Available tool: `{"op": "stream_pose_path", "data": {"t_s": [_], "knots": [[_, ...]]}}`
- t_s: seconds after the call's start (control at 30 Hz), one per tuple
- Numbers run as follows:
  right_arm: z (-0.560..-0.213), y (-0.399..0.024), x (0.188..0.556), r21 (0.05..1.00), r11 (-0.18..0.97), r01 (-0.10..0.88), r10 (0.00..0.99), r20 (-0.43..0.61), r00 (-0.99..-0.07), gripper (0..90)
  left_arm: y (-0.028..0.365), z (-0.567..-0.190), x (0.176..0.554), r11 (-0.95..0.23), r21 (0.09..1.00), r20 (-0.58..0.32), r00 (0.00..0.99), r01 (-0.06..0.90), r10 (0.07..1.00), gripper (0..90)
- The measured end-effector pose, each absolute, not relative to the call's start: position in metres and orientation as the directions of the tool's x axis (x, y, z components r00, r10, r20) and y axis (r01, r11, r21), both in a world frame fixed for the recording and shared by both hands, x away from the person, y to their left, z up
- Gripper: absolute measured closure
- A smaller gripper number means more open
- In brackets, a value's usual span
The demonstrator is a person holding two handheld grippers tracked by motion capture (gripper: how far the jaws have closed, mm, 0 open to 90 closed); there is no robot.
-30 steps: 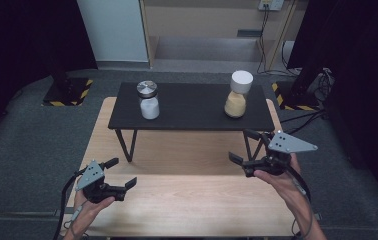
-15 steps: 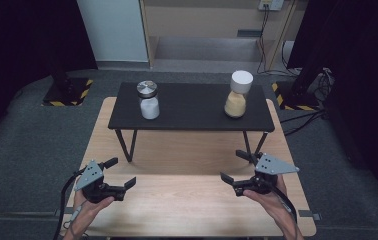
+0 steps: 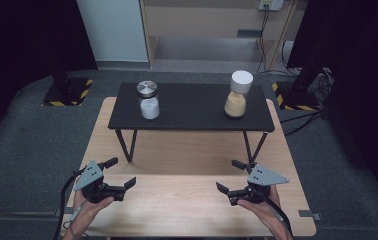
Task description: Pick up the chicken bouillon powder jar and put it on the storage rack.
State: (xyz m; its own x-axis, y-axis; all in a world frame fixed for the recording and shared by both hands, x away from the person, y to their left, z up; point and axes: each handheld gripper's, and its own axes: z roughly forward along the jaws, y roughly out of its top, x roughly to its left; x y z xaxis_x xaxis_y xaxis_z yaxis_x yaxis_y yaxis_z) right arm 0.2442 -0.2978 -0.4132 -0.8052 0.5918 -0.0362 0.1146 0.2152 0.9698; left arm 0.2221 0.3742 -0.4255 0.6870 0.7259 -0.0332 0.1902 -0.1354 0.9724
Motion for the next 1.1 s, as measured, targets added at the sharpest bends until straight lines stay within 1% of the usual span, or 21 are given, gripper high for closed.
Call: {"op": "stream_pose_path", "data": {"t_s": [0.37,0.77,0.9,1.1], "knots": [[-0.428,-0.299,0.232,0.977,0.158,0.140,0.664,0.000,-0.748,2.7,0.373,-0.425,0.223,-0.135,0.973,-0.031,0.691,0.186,0.722,1.0],[-0.434,-0.308,0.221,0.980,0.121,0.161,0.718,0.025,-0.695,2.9,0.372,-0.425,0.224,-0.132,0.975,-0.030,0.695,0.180,0.718,1.0],[-0.436,-0.312,0.216,0.985,0.089,0.150,0.747,0.033,-0.664,3.2,0.374,-0.425,0.223,-0.117,0.978,-0.036,0.690,0.173,0.723,1.0],[-0.439,-0.315,0.214,0.986,0.079,0.147,0.767,0.034,-0.641,3.3,0.377,-0.428,0.222,-0.086,0.983,-0.052,0.689,0.164,0.723,1.2]]}}
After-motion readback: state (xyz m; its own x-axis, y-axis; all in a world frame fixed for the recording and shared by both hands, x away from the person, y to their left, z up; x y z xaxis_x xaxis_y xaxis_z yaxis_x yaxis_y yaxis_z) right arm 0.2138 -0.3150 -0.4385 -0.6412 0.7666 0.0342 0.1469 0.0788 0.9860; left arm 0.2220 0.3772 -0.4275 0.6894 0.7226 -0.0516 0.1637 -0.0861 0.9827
